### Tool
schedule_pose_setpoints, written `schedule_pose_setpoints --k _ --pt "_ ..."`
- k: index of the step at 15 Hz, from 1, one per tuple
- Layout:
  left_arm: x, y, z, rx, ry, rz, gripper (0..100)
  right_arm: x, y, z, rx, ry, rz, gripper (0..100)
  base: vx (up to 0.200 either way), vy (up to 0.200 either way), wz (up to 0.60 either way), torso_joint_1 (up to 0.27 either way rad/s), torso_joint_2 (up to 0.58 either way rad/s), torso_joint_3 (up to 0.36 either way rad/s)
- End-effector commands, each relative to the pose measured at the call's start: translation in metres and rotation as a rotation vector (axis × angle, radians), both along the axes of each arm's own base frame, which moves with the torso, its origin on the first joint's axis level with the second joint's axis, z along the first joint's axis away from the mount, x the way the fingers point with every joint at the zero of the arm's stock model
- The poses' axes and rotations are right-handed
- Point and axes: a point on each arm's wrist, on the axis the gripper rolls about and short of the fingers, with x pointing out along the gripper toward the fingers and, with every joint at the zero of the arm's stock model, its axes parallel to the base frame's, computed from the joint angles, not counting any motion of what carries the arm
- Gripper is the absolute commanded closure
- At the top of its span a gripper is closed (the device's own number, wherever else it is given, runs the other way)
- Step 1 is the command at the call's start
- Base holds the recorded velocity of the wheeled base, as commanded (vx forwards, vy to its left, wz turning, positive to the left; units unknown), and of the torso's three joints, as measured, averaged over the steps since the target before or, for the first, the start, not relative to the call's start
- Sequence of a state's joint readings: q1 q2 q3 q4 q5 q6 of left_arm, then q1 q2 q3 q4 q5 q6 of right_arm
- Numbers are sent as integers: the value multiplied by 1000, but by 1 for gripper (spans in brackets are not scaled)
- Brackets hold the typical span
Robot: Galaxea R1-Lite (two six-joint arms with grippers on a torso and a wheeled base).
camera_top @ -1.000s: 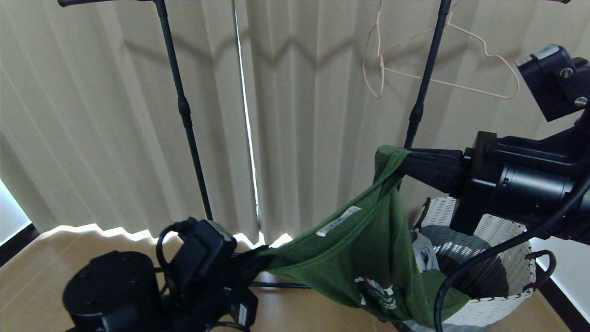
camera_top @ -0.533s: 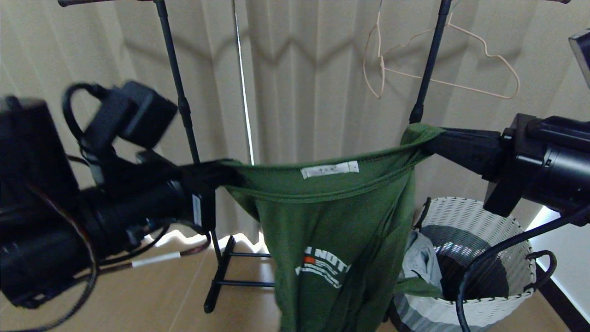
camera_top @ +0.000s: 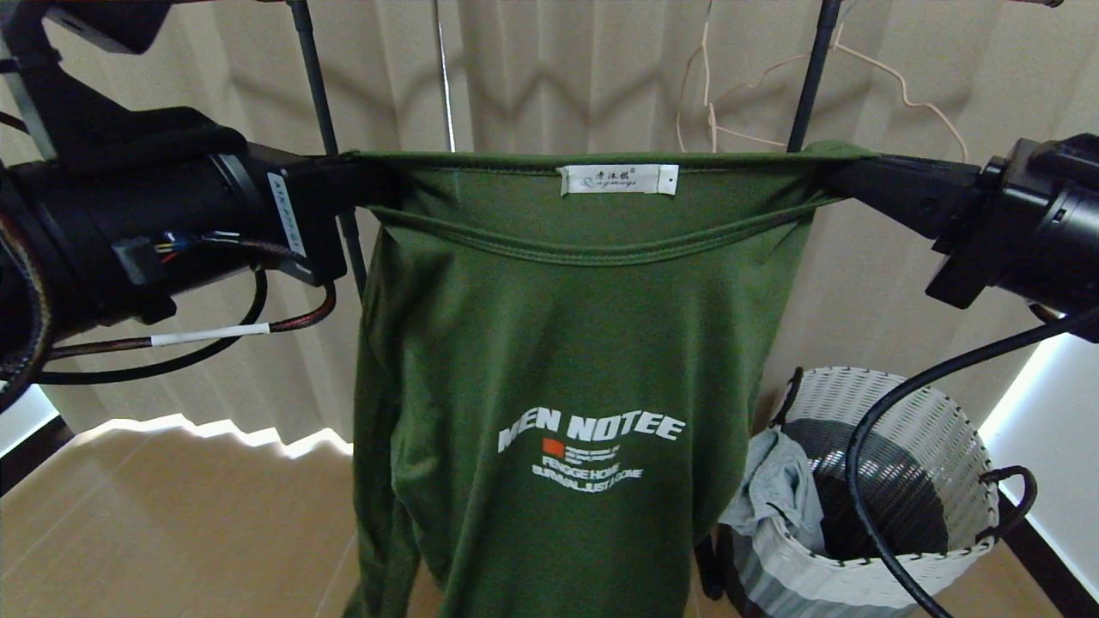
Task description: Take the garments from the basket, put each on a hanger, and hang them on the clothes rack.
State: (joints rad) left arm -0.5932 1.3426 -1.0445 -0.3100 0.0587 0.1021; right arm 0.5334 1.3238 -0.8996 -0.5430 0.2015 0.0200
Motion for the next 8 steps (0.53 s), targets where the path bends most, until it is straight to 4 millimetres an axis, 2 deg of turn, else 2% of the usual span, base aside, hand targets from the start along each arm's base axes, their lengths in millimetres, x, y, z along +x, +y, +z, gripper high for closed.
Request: schedule_pose_setpoints --k 1,4,6,7,8 --pt "1 -1 -2 -1 9 -1 100 4 2 -5 -10 18 -5 100 0 0 0 0 0 0" --pt "-1 -5 -4 4 15 -19 100 5 -2 -6 -20 29 -22 100 0 0 0 0 0 0" --pt "3 -10 -9 16 33 -24 100 10 -17 -12 -51 84 -97 100 0 0 0 0 0 0" --pt "8 -13 -12 24 44 -24 100 6 -23 -10 -60 103 -112 100 0 0 0 0 0 0" --pt "20 -22 -14 30 55 -25 100 -10 -30 -5 -59 104 -102 100 0 0 0 0 0 0"
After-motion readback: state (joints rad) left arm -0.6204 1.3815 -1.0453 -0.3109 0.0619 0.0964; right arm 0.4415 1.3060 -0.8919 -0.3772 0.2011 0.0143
